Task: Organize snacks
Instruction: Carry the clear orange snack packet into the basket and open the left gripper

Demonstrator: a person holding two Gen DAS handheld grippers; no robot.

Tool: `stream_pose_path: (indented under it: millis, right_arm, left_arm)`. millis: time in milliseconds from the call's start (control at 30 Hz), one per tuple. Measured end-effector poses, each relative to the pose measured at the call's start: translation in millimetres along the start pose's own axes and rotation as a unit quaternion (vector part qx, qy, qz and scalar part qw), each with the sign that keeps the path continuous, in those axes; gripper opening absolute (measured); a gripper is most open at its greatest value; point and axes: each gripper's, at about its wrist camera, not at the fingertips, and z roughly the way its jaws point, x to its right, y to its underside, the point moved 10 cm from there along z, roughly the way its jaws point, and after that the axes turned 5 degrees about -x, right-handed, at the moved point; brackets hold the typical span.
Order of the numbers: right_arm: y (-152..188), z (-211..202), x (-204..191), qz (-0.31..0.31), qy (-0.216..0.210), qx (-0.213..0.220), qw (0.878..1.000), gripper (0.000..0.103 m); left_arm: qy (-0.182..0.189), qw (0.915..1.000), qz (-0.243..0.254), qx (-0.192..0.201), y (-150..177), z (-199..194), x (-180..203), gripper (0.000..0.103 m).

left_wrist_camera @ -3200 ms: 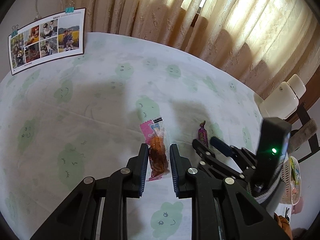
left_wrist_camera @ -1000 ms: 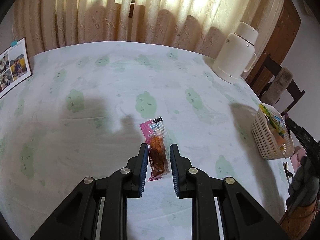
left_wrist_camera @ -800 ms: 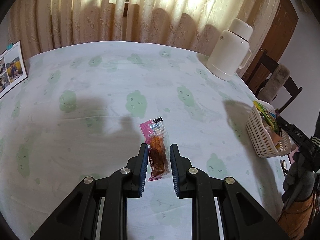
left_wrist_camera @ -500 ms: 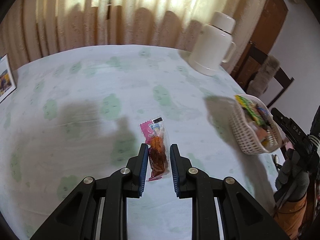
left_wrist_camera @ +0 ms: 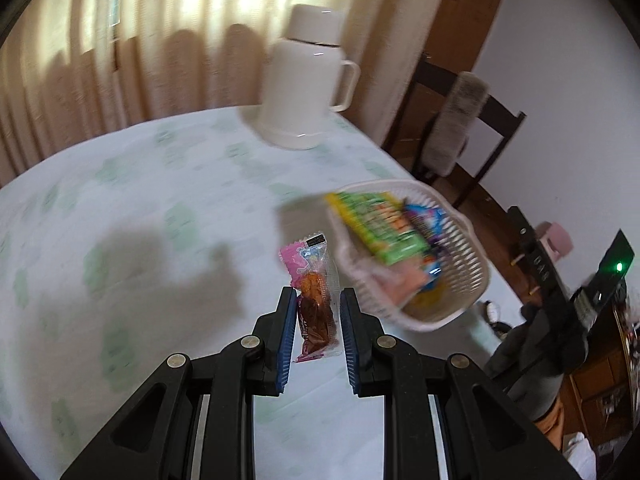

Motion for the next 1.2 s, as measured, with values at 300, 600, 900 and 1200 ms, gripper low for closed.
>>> stream_pose_path:
  millis: [300, 600, 900, 1200]
  right_arm:
    - [6.4, 0.0, -17.6, -0.016, -0.038, -0.005, 0.999, 0.056]
    - [9.3, 1.2, -15.2, -0.010, -0.045, -0.012, 0.999, 0.056]
    - [8.1, 0.2, -15.1, -0.015, -0.041, -0.006, 0.999, 0.057]
    - [7.4, -3.5, -16.4, -0.023, -0.030, 0.002, 0.999, 0.058]
  left_arm:
    - [0.026, 0.9992, 0.031, -0.003, -37.1, 28.7, 50.7, 0.020]
    - [0.036, 0.9988, 0.009, -0.031, -54.5, 64.9, 64.6, 0.040]
    - [0.011, 0.9989, -0.027, -0.037, -49.8, 71.2, 38.0, 0.054]
    - [-0.034, 0.9993, -0.012, -0.010, -41.3, 57.1, 26.3, 0.056]
